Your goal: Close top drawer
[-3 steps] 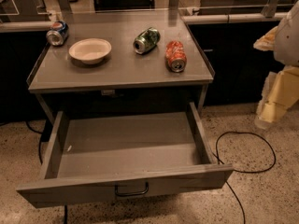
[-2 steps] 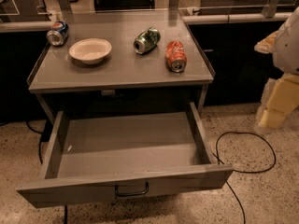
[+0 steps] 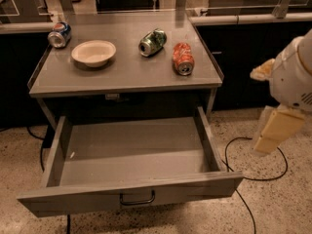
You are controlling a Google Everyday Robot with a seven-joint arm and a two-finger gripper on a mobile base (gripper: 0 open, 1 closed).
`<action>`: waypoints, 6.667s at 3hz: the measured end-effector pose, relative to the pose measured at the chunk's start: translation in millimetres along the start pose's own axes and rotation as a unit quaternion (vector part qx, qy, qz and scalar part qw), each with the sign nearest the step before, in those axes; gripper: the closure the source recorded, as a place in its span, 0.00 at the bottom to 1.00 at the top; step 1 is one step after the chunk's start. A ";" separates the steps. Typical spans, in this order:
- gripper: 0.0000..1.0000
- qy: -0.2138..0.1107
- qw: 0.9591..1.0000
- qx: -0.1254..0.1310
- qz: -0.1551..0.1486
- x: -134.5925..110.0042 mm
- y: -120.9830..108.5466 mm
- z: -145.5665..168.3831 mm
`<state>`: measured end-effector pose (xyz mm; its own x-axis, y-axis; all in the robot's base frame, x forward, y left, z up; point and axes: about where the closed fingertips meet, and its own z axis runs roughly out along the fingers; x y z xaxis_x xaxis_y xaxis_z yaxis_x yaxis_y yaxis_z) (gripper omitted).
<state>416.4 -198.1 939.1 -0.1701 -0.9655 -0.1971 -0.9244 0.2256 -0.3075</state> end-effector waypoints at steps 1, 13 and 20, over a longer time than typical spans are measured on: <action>0.39 -0.005 1.000 -0.017 -0.012 -6.4 16.3 22.3; 1.00 -0.135 0.980 -0.135 -0.063 -61.8 162.3 203.0; 1.00 -0.151 0.981 -0.094 -0.077 -86.9 173.9 276.5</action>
Offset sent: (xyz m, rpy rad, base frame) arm -0.0164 0.0394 -0.0807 0.0461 0.1051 0.1048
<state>364.8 -39.0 645.4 0.0603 -0.8970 -0.4379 -0.9828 0.0235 -0.1834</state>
